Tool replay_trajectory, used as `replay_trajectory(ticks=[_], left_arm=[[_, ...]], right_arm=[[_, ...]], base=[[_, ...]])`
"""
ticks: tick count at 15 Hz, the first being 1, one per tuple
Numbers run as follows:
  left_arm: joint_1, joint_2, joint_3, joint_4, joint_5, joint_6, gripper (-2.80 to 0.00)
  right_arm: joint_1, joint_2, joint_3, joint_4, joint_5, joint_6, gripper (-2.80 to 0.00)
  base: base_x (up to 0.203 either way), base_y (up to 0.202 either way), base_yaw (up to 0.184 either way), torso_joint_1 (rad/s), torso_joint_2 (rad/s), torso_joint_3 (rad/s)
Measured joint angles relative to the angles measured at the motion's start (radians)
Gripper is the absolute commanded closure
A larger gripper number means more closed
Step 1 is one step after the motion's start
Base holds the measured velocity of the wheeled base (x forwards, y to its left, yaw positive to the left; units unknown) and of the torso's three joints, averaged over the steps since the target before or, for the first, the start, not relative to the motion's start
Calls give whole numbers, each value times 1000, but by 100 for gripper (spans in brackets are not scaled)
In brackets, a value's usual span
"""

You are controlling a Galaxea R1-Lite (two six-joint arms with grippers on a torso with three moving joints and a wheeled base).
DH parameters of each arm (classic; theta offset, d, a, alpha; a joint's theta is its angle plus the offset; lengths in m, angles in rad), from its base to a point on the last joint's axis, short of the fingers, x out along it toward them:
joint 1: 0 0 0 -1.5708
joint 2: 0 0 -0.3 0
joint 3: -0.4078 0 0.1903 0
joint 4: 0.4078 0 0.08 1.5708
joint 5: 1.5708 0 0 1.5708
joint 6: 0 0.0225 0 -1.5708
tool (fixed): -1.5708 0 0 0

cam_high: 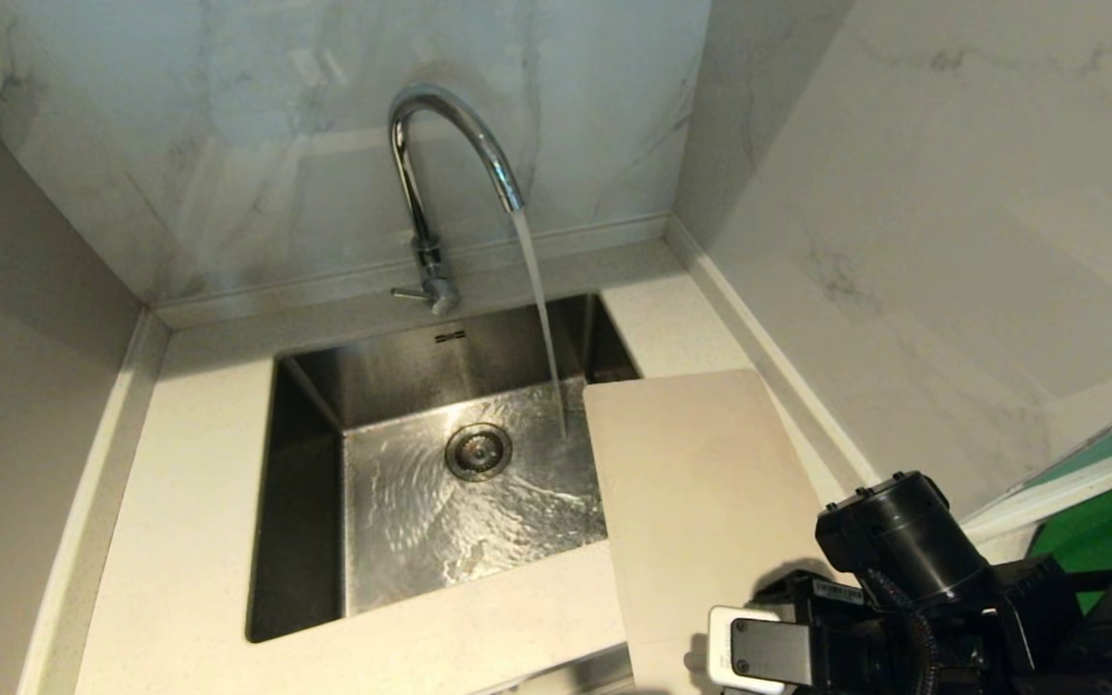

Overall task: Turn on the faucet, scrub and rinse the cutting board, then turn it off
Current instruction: Pick up the cutting board

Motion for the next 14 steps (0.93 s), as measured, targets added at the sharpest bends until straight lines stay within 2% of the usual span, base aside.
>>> replay_trajectory(ticks=[4, 7, 11, 14], left_arm=[[1, 0, 0, 0, 0, 0, 0], [0, 0, 0, 0, 0, 0, 0], [1, 0, 0, 0, 0, 0, 0], [0, 0, 0, 0, 0, 0, 0]], right_arm=[[4, 5, 8, 43, 21, -50, -280], [4, 8, 13, 38, 108, -60, -280], [2, 45, 34, 13, 165, -96, -280], [-6, 69, 58, -12, 165, -185, -280]], base=[[0, 0, 0, 0, 0, 0], [0, 0, 0, 0, 0, 0], [0, 0, 0, 0, 0, 0], [0, 0, 0, 0, 0, 0]])
